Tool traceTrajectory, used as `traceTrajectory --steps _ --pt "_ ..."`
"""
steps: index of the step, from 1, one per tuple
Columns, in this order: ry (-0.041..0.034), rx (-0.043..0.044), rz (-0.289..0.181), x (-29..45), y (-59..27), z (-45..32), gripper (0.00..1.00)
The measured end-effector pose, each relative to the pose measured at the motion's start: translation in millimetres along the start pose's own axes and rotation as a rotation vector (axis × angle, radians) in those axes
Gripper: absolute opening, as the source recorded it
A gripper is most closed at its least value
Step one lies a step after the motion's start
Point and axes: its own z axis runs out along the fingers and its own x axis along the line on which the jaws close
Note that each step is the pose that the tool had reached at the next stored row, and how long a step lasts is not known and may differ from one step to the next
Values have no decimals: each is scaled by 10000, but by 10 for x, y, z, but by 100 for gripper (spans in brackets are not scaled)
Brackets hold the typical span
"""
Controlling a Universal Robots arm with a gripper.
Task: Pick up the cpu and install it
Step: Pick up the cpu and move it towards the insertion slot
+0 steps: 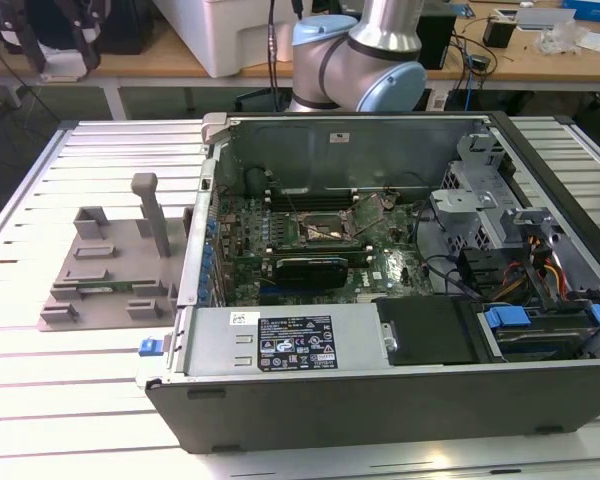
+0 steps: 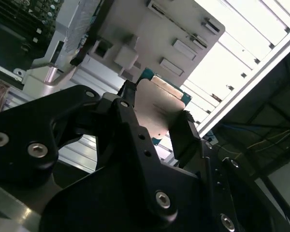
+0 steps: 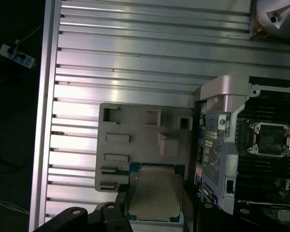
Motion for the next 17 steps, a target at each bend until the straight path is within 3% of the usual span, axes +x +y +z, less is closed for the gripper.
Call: traceTrajectory --steps 10,16,17 --pt "51 -3 0 -509 -40 11 53" --pt "116 -9 -1 -1028 -77 36 53" --pt "123 -9 1 -1073 -79 38 53"
